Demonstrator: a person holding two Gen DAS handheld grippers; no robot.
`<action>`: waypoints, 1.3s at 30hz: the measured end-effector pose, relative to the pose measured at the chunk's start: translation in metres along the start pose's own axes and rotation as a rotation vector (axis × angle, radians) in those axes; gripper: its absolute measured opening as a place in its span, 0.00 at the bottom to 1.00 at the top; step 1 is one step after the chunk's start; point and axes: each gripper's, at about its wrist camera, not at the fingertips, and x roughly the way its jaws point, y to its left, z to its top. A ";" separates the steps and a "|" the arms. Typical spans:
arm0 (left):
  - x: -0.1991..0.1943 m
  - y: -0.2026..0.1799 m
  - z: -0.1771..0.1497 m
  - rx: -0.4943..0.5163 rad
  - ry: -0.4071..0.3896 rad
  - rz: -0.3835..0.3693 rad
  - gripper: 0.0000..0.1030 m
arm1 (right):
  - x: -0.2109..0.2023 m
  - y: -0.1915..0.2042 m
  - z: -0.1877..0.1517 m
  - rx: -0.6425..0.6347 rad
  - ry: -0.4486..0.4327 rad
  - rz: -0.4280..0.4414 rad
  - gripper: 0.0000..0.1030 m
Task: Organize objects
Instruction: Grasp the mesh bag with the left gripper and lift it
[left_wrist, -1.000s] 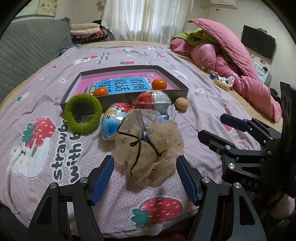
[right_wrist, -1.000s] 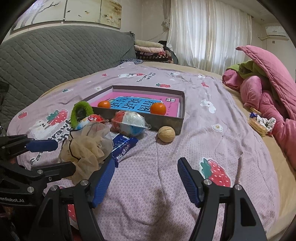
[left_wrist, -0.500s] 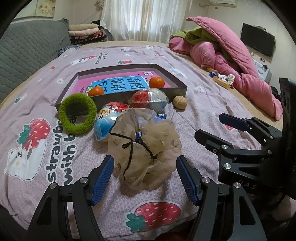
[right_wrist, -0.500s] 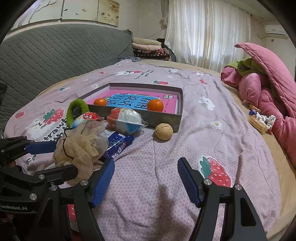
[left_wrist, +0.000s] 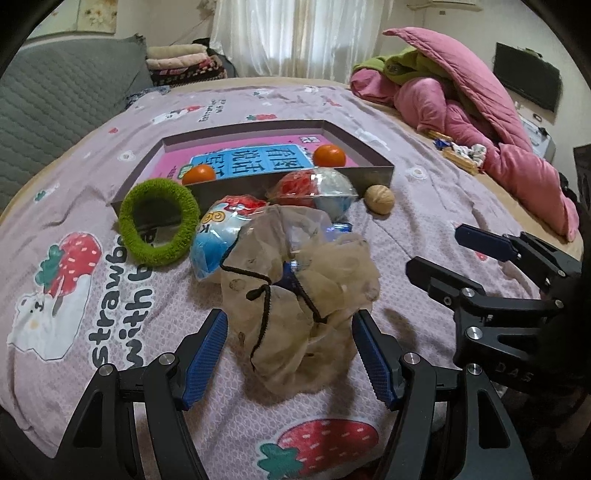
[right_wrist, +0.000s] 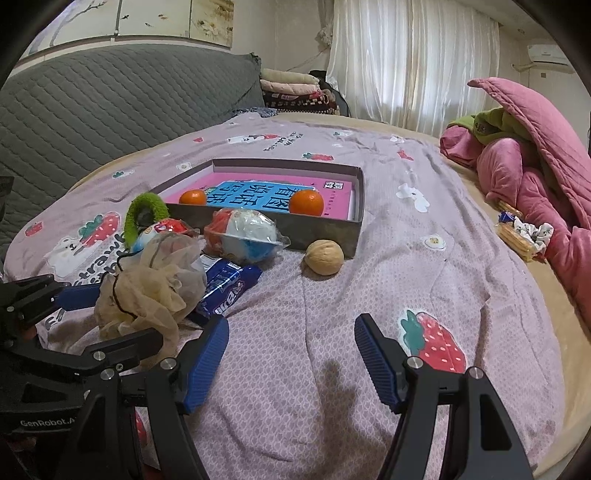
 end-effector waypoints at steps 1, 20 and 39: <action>0.001 0.001 0.000 -0.007 0.001 -0.001 0.69 | 0.001 -0.001 0.001 0.000 0.001 0.000 0.68; 0.022 0.024 0.004 -0.092 -0.005 -0.050 0.69 | 0.042 -0.023 0.023 0.035 0.039 -0.043 0.68; 0.026 0.038 0.007 -0.138 -0.019 -0.100 0.68 | 0.065 -0.027 0.037 0.024 0.063 -0.049 0.68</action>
